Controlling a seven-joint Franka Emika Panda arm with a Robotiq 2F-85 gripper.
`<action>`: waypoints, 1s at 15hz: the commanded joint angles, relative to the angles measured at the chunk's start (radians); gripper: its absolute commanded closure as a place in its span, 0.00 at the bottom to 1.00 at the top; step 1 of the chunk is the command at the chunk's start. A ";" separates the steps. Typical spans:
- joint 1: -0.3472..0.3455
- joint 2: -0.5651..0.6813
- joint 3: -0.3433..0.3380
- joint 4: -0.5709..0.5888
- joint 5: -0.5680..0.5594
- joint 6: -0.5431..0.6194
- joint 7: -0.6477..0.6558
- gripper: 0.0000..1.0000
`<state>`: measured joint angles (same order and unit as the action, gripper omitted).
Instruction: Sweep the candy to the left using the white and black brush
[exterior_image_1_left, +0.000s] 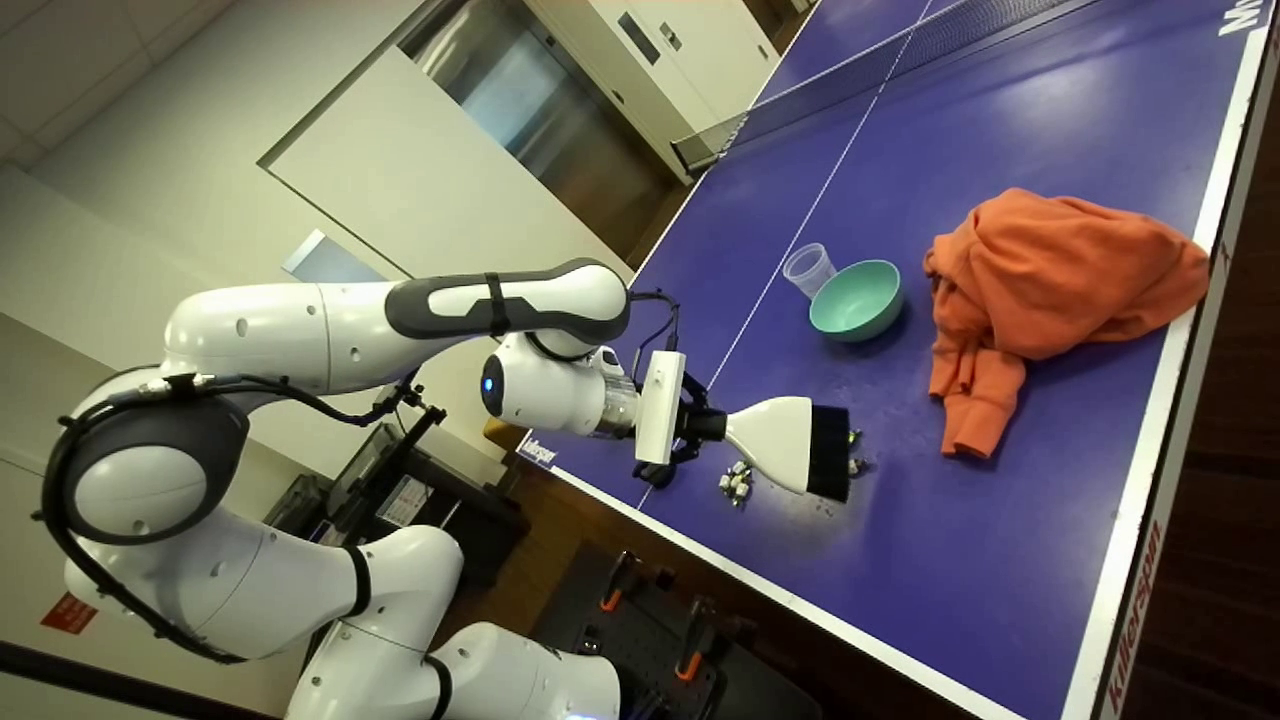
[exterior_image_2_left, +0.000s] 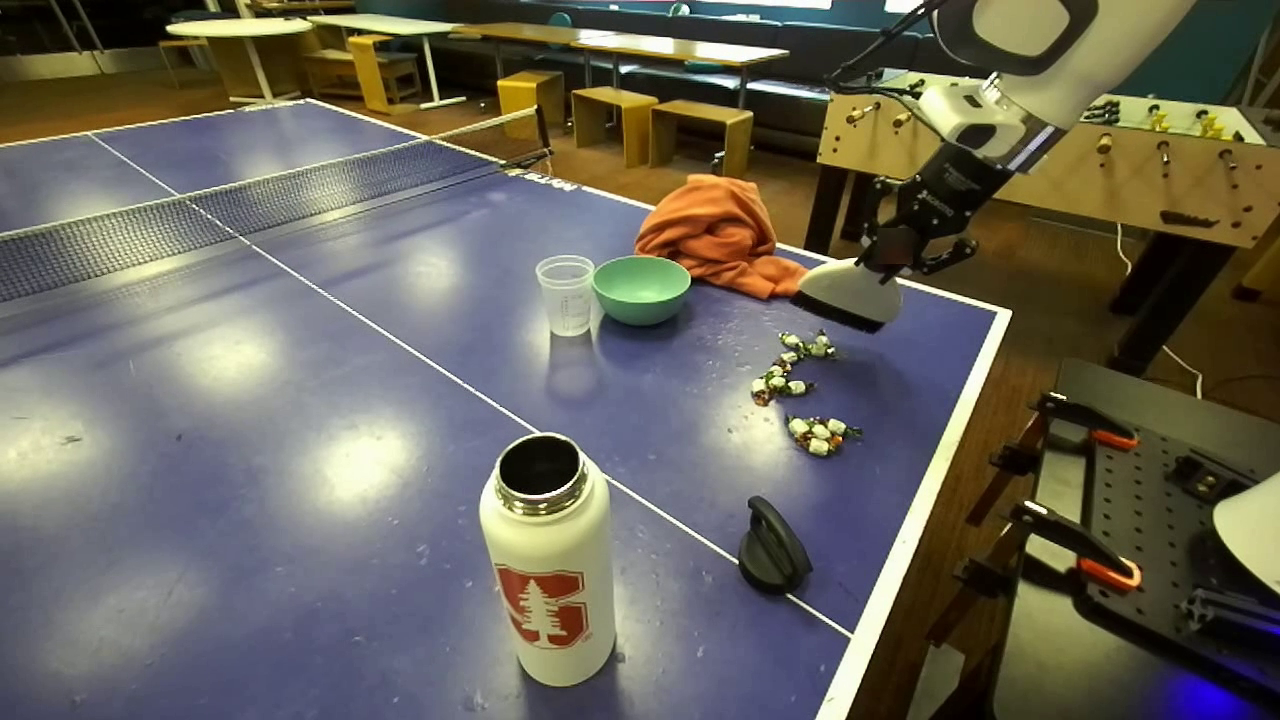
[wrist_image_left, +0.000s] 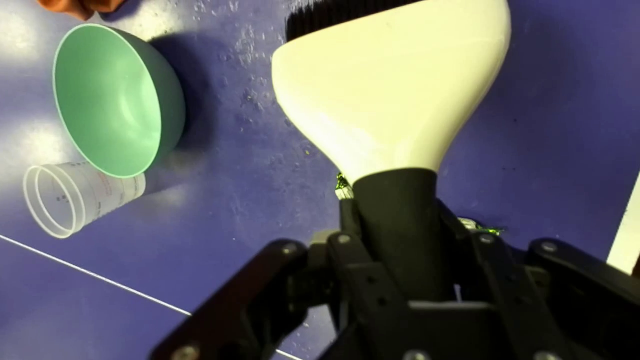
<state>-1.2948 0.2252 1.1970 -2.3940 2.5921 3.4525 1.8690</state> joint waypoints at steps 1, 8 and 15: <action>0.062 0.014 -0.080 0.017 -0.037 0.001 -0.009 0.88; 0.238 0.082 -0.289 0.057 -0.117 0.008 -0.019 0.88; 0.419 0.118 -0.439 0.132 -0.109 0.008 -0.025 0.88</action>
<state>-0.9471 0.3402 0.8108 -2.3060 2.4763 3.4519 1.8664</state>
